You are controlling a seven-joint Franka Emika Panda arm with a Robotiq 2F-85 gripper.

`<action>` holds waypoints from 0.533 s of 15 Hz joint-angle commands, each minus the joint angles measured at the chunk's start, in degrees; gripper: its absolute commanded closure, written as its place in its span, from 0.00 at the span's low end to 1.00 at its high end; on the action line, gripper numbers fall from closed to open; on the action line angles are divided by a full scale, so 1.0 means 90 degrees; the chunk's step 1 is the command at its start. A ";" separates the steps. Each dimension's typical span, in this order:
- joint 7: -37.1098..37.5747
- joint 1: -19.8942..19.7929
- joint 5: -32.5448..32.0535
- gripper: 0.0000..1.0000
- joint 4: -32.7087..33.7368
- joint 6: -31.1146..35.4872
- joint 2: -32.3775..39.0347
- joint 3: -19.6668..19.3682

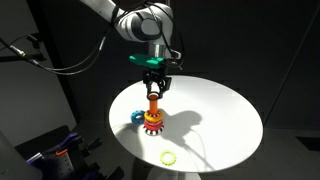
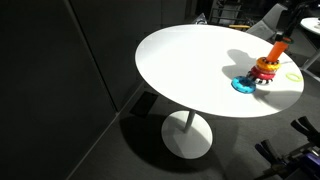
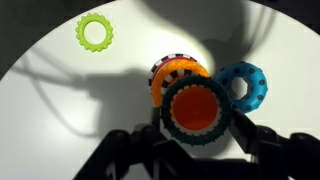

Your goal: Put the dark green ring around the orange rod

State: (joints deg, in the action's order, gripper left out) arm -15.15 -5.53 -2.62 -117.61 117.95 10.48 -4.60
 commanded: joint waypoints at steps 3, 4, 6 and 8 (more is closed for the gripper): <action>0.0076 -0.0025 0.0027 0.55 0.0423 -0.0463 0.0264 0.0034; 0.0082 -0.0027 0.0026 0.55 0.0451 -0.0500 0.0290 0.0034; 0.0067 -0.0033 0.0033 0.55 0.0512 -0.0608 0.0336 0.0035; 0.0067 -0.0033 0.0016 0.55 0.0556 -0.0698 0.0362 0.0035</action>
State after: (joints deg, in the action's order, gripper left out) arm -15.13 -5.53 -2.62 -115.27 114.45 12.60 -4.60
